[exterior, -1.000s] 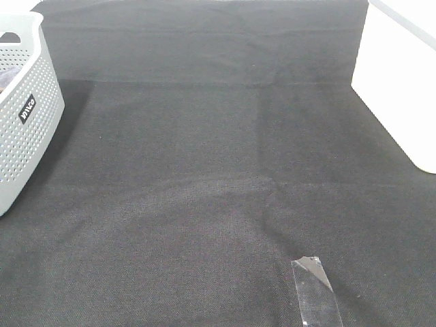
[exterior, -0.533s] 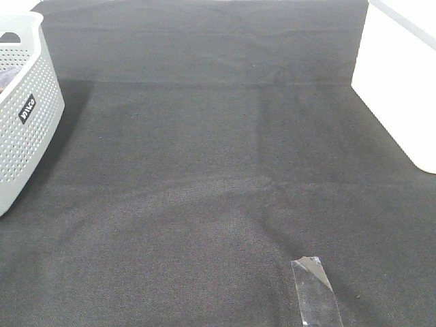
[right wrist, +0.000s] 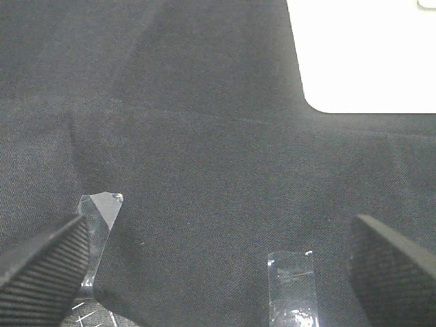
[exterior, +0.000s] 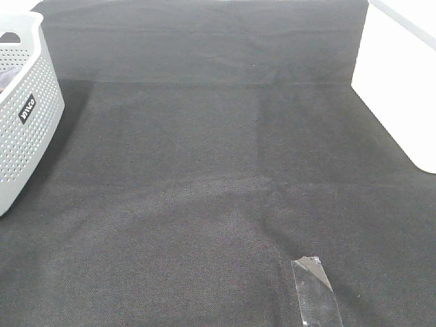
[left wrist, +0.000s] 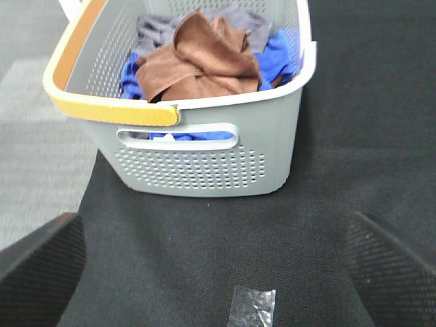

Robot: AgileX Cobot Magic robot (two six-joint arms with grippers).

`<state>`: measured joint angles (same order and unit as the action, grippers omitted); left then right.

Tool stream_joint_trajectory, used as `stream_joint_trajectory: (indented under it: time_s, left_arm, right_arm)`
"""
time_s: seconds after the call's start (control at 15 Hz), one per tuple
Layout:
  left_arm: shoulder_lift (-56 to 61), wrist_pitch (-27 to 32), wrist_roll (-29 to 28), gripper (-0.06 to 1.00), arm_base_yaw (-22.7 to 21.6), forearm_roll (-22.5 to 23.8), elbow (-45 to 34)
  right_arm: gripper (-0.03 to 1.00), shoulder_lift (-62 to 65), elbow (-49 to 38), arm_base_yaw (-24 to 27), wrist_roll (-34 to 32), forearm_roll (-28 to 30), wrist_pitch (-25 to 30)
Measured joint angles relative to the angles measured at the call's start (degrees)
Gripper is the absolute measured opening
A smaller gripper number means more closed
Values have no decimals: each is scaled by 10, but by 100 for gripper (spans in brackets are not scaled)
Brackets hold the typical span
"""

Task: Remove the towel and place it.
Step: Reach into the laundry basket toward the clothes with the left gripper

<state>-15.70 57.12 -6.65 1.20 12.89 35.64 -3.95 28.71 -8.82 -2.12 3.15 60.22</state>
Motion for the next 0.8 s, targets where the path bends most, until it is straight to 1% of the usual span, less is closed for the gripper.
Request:
stream_joint_trajectory:
  time_s: [0.2, 0.33, 0.4, 0.53, 0.67, 0.73, 0.8]
  left_arm:
    - [-113, -17, -89, 98, 0, 60, 48]
    - [-193, -25, -174, 97, 0, 100, 91]
    - [-235, -26, -206, 96, 0, 116, 116]
    - [-308, -37, -254, 93, 0, 123, 164]
    - [-378, -69, -280, 93, 0, 129, 221]
    - [-431, -84, -301, 93, 0, 143, 258]
    - [-468, -85, -324, 93, 0, 154, 283]
  right_arm:
    - [96, 0, 0, 0, 0, 0, 0]
    - [96, 0, 0, 0, 0, 0, 0]
    - [96, 0, 0, 0, 0, 0, 0]
    - [96, 0, 0, 0, 0, 0, 0]
    - [96, 0, 0, 0, 0, 0, 0]
    - [96, 0, 0, 0, 0, 0, 0]
    - [96, 0, 0, 0, 0, 0, 0]
